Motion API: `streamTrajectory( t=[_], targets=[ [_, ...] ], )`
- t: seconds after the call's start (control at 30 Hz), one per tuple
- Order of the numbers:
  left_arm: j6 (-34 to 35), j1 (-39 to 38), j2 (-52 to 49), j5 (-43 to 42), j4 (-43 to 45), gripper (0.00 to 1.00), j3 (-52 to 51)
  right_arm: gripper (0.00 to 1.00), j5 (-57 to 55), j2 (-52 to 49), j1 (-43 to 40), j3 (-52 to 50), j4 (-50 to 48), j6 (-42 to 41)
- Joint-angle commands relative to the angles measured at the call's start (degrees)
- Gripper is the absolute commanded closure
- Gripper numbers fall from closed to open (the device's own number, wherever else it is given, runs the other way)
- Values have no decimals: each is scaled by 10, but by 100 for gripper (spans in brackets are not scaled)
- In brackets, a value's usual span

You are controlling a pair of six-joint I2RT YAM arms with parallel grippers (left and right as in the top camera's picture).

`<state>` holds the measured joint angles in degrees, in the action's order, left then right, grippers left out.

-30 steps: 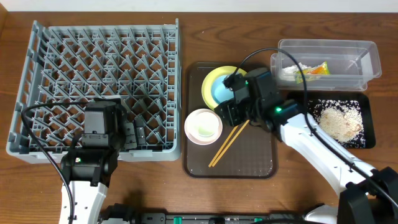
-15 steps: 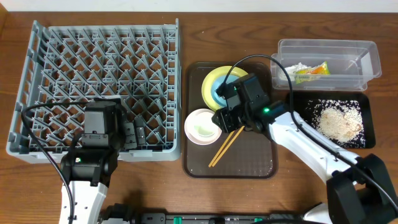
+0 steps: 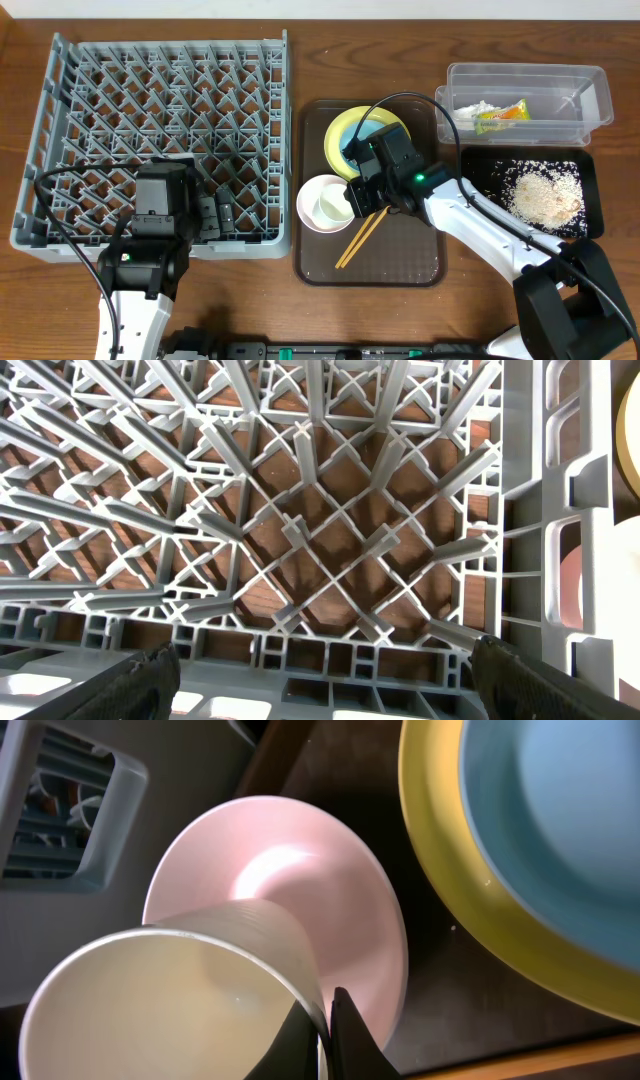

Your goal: Sort waste into correct bins and load items into the dishwasher rack

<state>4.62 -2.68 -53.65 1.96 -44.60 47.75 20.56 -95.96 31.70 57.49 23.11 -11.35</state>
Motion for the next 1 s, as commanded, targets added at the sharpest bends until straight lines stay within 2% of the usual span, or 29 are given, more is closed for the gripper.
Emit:
streamTrajectory(
  t=[0.0,0.2,0.33,0.43,0.53,0.63,0.77,0.97],
  targets=[
    [-1,2,-2,11,1,5,14,99,-2,-2,5,6,0,-15],
    [9,2,-2,8,1,6,14,99,10,33,-26,25,2,-20],
    [13,2,-2,-63,3,5,15,99,12,77,-83,45,7,-47],
    [13,2,-2,-155,22,5,15,99,48,101,-131,46,1,-70],
    [30,2,-6,-280,65,5,15,99,160,102,-172,46,-11,-71],
    [75,2,-19,-398,121,5,15,99,297,94,-193,45,-31,-71],
    [154,2,-51,-550,205,5,15,99,429,82,-187,45,-81,-82],
    [246,2,-109,-711,340,6,15,99,486,78,-160,45,-177,-134]
  ],
)
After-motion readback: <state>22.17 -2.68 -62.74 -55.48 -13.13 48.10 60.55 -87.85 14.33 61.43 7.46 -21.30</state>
